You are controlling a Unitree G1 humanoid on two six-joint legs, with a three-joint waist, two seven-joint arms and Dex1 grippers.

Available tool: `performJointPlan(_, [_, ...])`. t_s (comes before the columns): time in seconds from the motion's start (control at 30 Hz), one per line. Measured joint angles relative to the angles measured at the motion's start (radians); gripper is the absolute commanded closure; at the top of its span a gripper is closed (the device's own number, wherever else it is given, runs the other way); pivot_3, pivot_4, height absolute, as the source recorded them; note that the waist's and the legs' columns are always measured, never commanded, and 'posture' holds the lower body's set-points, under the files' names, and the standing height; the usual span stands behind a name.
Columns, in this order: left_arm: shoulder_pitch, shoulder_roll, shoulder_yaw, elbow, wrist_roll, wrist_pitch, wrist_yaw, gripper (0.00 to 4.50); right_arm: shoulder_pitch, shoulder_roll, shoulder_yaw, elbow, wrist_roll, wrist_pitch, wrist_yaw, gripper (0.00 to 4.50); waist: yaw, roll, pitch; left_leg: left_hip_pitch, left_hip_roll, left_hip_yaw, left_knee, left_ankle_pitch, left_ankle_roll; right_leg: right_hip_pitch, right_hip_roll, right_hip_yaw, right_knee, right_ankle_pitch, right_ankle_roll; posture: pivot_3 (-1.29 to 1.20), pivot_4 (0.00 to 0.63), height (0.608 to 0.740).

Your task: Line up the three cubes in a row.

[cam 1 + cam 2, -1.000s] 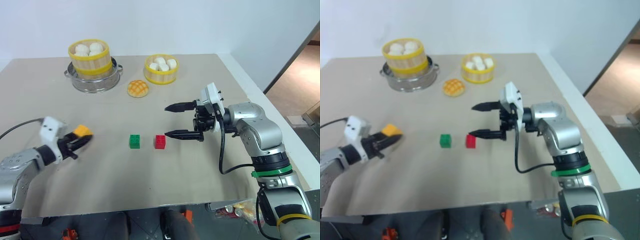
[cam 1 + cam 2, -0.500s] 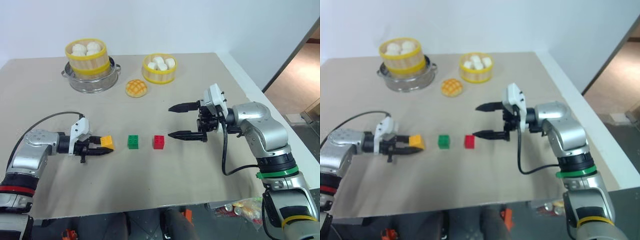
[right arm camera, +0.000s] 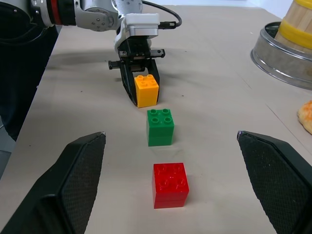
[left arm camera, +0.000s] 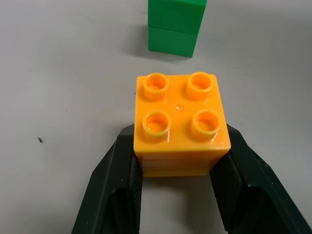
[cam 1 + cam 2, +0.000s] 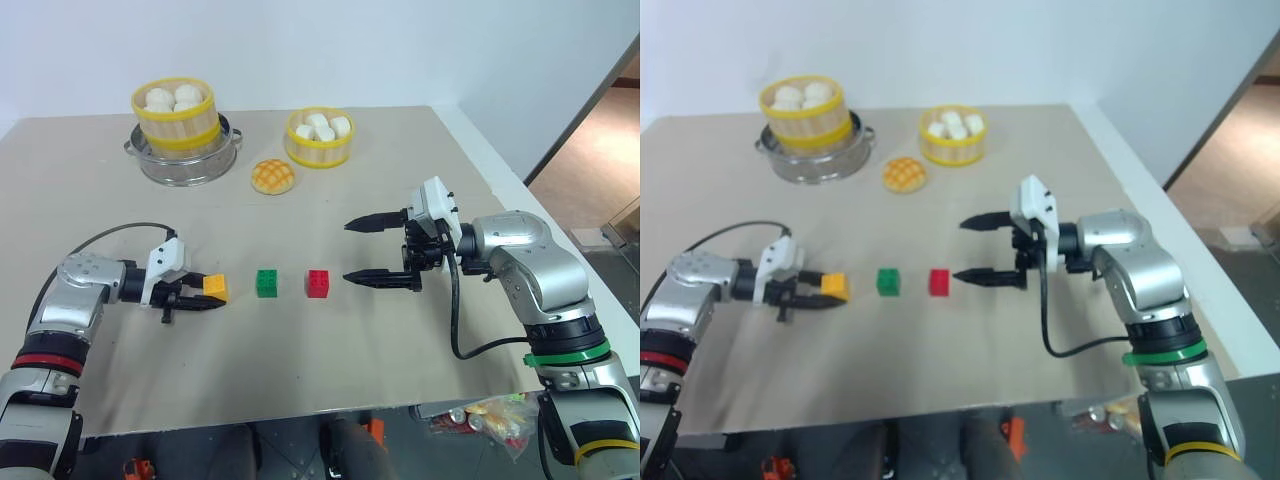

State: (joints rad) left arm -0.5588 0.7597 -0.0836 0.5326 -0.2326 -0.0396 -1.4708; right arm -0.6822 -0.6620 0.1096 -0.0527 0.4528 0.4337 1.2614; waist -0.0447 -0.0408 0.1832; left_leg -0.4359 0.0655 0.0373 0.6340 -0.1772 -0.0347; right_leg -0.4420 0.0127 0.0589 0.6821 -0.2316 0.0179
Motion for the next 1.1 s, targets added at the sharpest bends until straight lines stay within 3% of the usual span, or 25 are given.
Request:
performJointPlan(0.23, [-0.004,-0.004,-0.006,0.006,0.023,-0.038,-0.001,3.17,0.000,0.000,0.000,0.000,-0.001,0.000,-0.001,0.00,0.000,0.000,0.000,0.000,0.000,0.000,0.000,0.000,0.000,0.001,0.000,0.000,0.000,0.000,0.000,0.00,0.150,0.740])
performJointPlan(0.3, [-0.007,-0.004,-0.011,0.003,0.030,-0.038,-0.003,2.12,0.000,0.000,0.001,0.000,-0.003,0.000,0.000,0.00,0.000,0.000,0.000,0.000,0.000,0.000,0.000,0.000,0.000,0.001,0.000,0.000,0.000,0.000,0.000,0.00,0.150,0.740])
performJointPlan(0.47, [-0.005,-0.004,-0.029,-0.039,0.035,0.003,-0.026,0.42,0.002,0.000,0.001,0.000,-0.006,-0.001,0.000,0.00,0.004,0.001,0.000,0.001,0.000,-0.001,0.001,0.000,0.000,0.002,0.000,-0.001,0.001,0.000,0.000,0.00,0.150,0.740])
performJointPlan(0.53, [-0.001,-0.001,-0.032,-0.051,0.036,0.005,-0.034,0.04,0.002,0.000,0.001,0.000,-0.007,-0.003,0.000,0.00,0.007,0.001,-0.001,0.001,0.000,-0.001,0.002,0.001,0.001,0.002,-0.001,-0.001,0.001,0.001,0.001,0.00,0.150,0.740])
performJointPlan(0.83, [-0.003,0.018,-0.014,-0.162,0.006,0.144,-0.008,0.04,-0.001,0.011,0.002,0.017,-0.018,-0.032,-0.005,0.00,0.007,0.001,0.000,0.000,0.000,0.000,0.003,0.002,0.003,0.001,0.000,0.000,0.001,0.004,0.001,0.00,0.150,0.740])
performJointPlan(0.97, [-0.054,0.062,0.056,-0.257,-0.065,0.343,0.053,0.04,-0.004,0.023,0.001,0.030,-0.025,-0.046,-0.018,0.00,0.004,0.001,0.000,-0.001,0.000,-0.002,0.002,0.002,0.002,0.000,0.000,-0.001,0.001,0.003,0.001,0.00,0.150,0.740])
performJointPlan(1.1, [-0.165,0.071,0.198,-0.329,-0.152,0.587,0.259,0.04,-0.018,0.041,0.000,0.070,-0.035,-0.068,-0.042,0.00,0.001,0.001,0.000,-0.001,-0.001,-0.002,0.003,0.002,0.002,0.001,0.000,-0.001,0.000,0.003,0.002,0.00,0.150,0.740])
